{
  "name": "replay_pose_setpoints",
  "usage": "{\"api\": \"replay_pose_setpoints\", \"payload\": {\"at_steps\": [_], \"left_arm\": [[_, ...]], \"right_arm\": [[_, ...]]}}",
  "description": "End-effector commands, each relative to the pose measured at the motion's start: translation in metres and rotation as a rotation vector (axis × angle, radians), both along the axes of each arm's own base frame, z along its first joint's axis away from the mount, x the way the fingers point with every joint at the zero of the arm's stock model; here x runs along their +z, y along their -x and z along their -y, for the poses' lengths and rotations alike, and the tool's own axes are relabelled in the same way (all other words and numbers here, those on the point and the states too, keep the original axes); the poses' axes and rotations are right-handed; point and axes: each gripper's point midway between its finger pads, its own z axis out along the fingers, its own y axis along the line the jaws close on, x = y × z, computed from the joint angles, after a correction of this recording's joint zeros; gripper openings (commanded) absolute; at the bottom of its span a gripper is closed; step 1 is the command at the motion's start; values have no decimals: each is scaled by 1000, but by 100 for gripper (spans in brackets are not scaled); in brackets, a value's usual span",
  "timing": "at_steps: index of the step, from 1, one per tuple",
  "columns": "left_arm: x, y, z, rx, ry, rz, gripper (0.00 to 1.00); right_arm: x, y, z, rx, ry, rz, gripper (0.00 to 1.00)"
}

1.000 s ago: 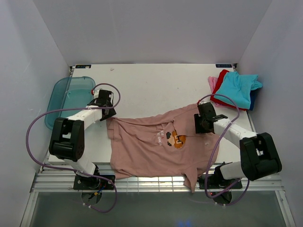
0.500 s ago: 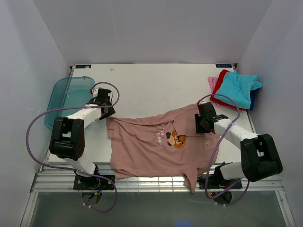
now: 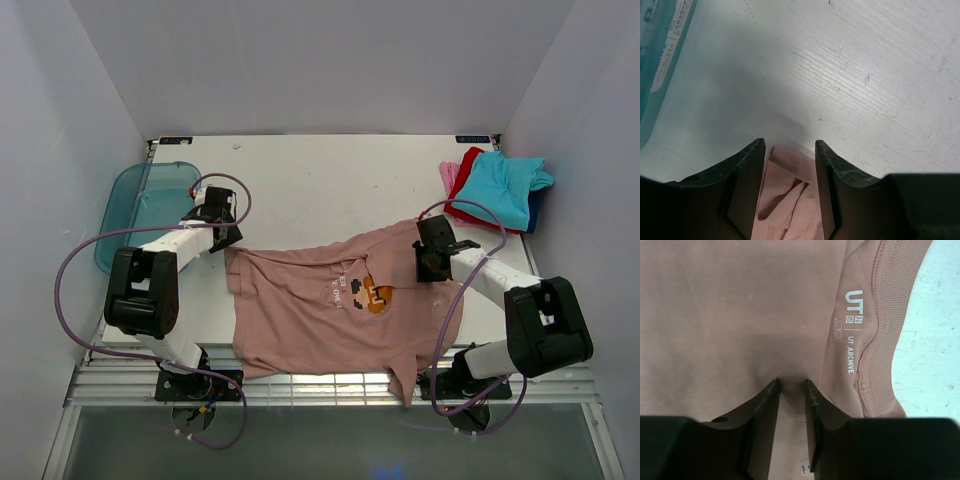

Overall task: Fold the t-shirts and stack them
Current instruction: Flatten the tshirt out

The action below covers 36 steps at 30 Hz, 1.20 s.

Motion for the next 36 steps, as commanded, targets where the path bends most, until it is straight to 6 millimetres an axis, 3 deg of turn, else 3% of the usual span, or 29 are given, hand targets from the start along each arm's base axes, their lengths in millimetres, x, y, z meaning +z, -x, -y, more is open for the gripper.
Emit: {"api": "replay_pose_setpoints", "payload": {"at_steps": [1, 7, 13, 15, 27, 36], "left_arm": [[14, -11, -1, 3, 11, 42, 55], [18, -12, -3, 6, 5, 50, 54], [35, -19, -2, 3, 15, 93, 54], [32, -19, -1, -1, 17, 83, 54], [11, -1, -2, 16, 22, 7, 49], [19, 8, -8, 26, 3, 15, 46]], "right_arm": [[-2, -2, 3, -29, 7, -21, 30], [6, -3, 6, -31, 21, -12, 17], [53, -21, 11, -28, 63, 73, 17], [64, -25, 12, -24, 66, 91, 17], [55, -19, 12, -14, 66, 57, 16], [58, -20, 10, -12, 62, 59, 16]]}}
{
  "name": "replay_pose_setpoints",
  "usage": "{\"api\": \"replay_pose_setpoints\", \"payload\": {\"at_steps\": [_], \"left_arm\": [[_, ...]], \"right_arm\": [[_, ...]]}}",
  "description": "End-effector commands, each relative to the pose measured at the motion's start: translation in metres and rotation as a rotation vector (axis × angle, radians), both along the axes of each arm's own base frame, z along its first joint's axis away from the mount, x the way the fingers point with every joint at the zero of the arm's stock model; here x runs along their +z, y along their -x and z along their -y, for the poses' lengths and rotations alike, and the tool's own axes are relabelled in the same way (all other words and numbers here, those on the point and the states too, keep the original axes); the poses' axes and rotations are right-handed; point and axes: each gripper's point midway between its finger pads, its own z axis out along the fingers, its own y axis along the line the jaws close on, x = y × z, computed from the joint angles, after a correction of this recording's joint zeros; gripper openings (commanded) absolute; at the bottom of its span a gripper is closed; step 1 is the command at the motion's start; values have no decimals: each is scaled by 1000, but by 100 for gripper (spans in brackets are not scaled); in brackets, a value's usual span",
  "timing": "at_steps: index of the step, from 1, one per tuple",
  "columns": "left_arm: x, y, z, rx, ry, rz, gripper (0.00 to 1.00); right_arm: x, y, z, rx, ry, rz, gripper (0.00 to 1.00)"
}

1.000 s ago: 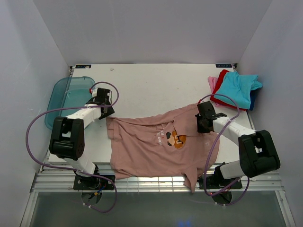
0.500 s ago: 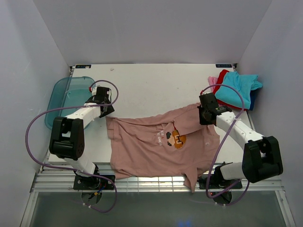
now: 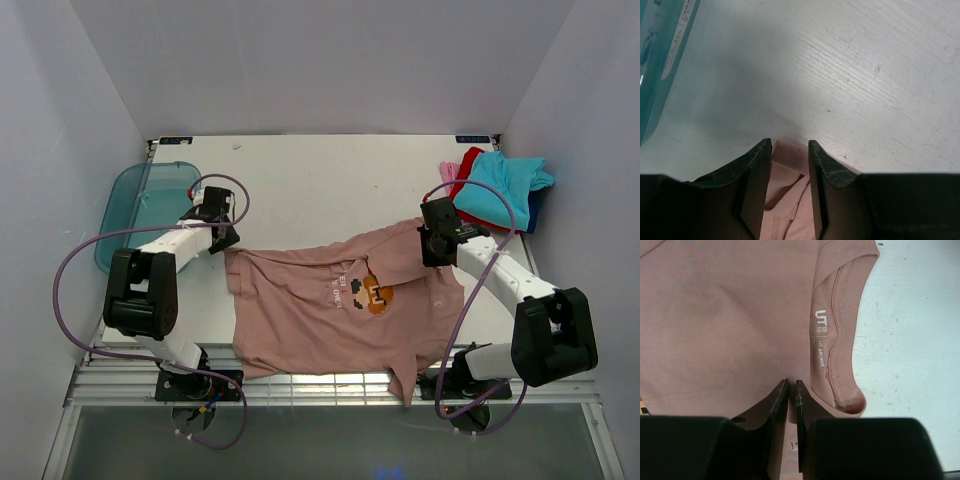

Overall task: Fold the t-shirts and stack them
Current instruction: Flatten the tshirt out

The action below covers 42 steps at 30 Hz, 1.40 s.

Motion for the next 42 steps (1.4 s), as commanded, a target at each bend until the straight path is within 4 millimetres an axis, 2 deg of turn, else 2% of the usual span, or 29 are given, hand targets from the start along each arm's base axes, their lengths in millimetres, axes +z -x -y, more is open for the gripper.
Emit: {"api": "replay_pose_setpoints", "payload": {"at_steps": [1, 9, 13, 16, 20, 21, 24, 26, 27, 29, 30, 31, 33, 34, 35, 36, 37, 39, 40, 42], "left_arm": [[18, 3, -5, 13, -6, 44, 46], [13, 9, -4, 19, 3, 29, 45], [8, 8, -4, 15, 3, 25, 42], [3, 7, -4, 10, -1, 20, 33], [-3, 0, -4, 6, -11, 7, 8], [2, -5, -3, 3, -14, 21, 0], [19, -15, -7, 5, -35, 57, 0], [41, -27, -9, 9, -51, 100, 0], [54, -31, -10, 10, -57, 128, 0], [84, -44, -11, 7, -72, 189, 0], [97, -49, -11, 4, -71, 218, 0], [117, -58, -10, -2, -68, 255, 0], [136, -67, -8, -14, -59, 290, 0], [142, -70, -6, -21, -55, 297, 0], [158, -77, -3, -31, -47, 331, 0], [165, -79, -3, -35, -43, 342, 0], [169, -79, -1, -45, -40, 341, 0], [177, -80, 2, -67, -33, 343, 0], [181, -77, 3, -77, -31, 348, 0], [181, -72, 7, -110, -25, 343, 0]], "right_arm": [[1, 0, 3, -2, 9, -3, 16], [0, 3, 2, 0, 3, -7, 16], [-2, 6, 3, -1, 3, -14, 16], [-1, 6, 2, 0, 0, -10, 16], [6, 0, 5, -6, 17, 13, 15], [10, -3, 5, -5, 19, 23, 11], [32, -20, 7, -7, 45, 81, 8], [46, -31, 10, -2, 74, 110, 8], [65, -44, 10, -7, 73, 155, 8], [79, -58, 13, -10, 84, 183, 8], [100, -72, 17, -21, 82, 229, 8], [104, -81, 18, -25, 83, 234, 8], [119, -95, 24, -40, 72, 263, 8], [136, -109, 23, -45, 58, 299, 8], [145, -116, 22, -46, 43, 318, 8], [152, -121, 24, -50, 38, 329, 8], [169, -132, 22, -53, 26, 365, 8], [180, -139, 19, -42, 11, 377, 8], [198, -144, 17, -38, -4, 415, 8], [211, -144, 8, -4, -43, 431, 8]]}}
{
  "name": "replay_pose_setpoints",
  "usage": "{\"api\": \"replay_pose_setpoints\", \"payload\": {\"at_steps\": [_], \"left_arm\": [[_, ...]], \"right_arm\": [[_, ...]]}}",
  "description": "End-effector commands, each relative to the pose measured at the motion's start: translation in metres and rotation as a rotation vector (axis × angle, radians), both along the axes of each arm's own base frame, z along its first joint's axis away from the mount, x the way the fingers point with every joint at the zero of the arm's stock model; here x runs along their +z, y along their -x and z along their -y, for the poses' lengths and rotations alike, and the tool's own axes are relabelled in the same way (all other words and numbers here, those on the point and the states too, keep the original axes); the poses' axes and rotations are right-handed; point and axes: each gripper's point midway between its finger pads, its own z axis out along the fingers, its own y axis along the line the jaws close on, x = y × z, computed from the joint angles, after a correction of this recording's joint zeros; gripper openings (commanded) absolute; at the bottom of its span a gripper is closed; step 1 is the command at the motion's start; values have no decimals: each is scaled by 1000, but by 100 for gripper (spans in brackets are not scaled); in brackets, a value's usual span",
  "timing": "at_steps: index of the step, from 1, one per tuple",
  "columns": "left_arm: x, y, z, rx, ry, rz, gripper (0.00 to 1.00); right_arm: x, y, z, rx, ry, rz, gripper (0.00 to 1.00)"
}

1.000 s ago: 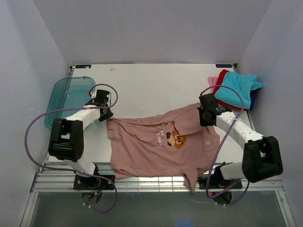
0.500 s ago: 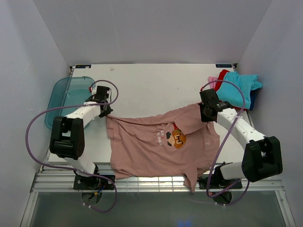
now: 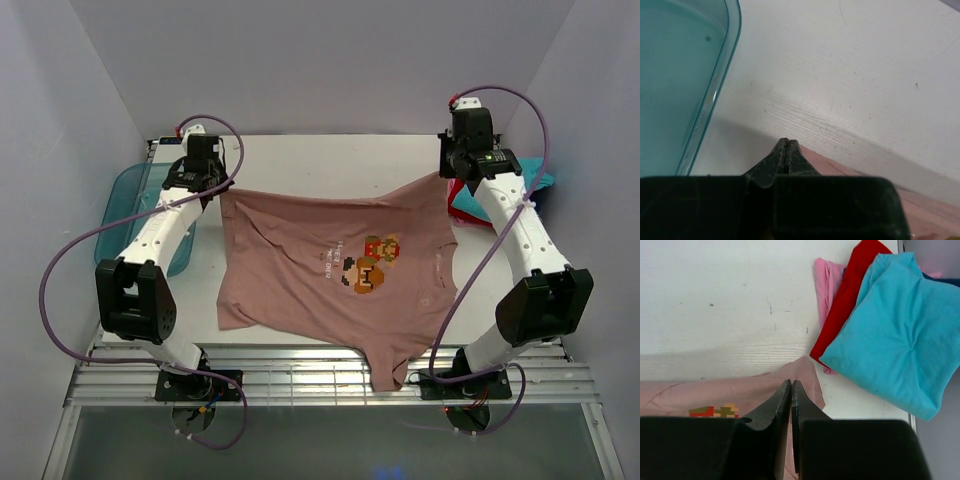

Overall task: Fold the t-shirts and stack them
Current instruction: Flatten the tshirt out

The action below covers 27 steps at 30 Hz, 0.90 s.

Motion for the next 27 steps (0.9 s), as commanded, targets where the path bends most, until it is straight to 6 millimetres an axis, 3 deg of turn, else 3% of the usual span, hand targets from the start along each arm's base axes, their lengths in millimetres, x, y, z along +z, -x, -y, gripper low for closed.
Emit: {"api": "replay_pose_setpoints", "payload": {"at_steps": [1, 4, 7, 8, 10, 11, 12, 13, 17, 20, 23, 27], "left_arm": [[28, 17, 0, -55, -7, 24, 0], [39, 30, 3, -101, -1, 58, 0], [74, 39, -3, -87, -19, 167, 0], [92, 42, -4, -91, -26, 217, 0], [118, 37, -5, -101, -43, 267, 0], [126, 35, -6, -96, -44, 268, 0], [116, 32, -7, -88, -53, 206, 0], [139, 28, -7, -82, -47, 241, 0], [152, 26, -5, -83, -41, 253, 0], [169, 40, 1, -127, -16, 299, 0], [199, 61, 8, -199, -12, 386, 0], [248, 96, 14, -265, -1, 508, 0]], "right_arm": [[48, 0, -17, 91, -61, 84, 8], [80, 11, -29, 165, -113, 162, 8], [120, 23, -29, 191, -118, 264, 8], [141, 25, -27, 187, -118, 313, 8], [165, 26, -22, 170, -104, 358, 8], [192, 31, -18, 176, -77, 409, 8], [198, 27, -17, 171, -68, 413, 8], [207, 26, -14, 159, -58, 427, 8], [241, 30, -10, 147, -49, 499, 8], [259, 45, -15, 180, -78, 540, 8], [284, 74, -21, 248, -108, 620, 8], [334, 133, -21, 324, -123, 790, 8]]}}
